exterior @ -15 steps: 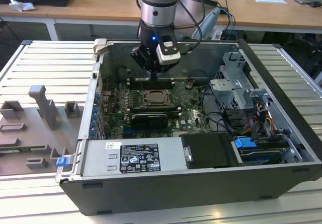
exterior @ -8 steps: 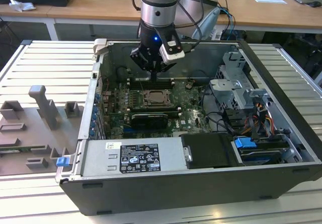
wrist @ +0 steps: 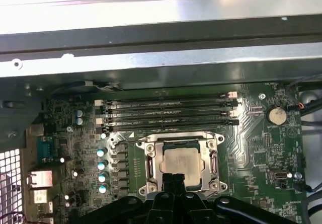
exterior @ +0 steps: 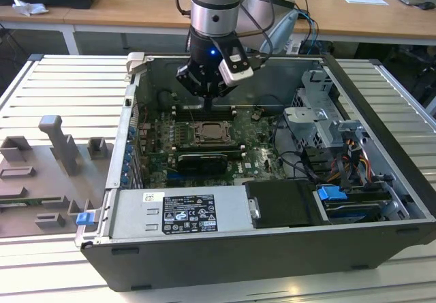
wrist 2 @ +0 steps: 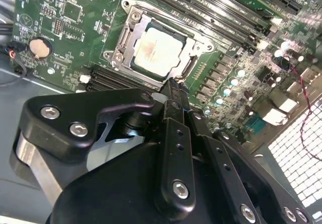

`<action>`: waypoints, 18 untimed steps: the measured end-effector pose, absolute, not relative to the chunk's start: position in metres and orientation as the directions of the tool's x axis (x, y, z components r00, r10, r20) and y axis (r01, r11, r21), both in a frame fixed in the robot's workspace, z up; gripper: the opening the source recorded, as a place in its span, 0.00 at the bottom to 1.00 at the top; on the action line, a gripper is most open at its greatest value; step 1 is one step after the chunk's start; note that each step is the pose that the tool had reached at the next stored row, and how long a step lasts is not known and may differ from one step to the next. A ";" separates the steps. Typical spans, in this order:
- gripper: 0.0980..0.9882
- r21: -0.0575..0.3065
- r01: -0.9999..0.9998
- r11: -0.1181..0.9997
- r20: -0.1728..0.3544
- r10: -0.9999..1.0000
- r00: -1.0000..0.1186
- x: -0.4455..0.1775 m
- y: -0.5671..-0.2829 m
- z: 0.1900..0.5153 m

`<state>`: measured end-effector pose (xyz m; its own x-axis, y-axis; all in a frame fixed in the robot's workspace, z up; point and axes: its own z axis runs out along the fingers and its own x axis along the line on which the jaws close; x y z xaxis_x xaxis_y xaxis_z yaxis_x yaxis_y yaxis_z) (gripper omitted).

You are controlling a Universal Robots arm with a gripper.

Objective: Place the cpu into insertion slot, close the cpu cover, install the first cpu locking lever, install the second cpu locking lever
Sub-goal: 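Install the first cpu locking lever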

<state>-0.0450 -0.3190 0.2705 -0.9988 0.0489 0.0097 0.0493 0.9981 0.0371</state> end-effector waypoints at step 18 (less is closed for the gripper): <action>0.01 0.037 -0.096 0.995 0.010 -0.097 -0.995 -0.045 -0.319 0.271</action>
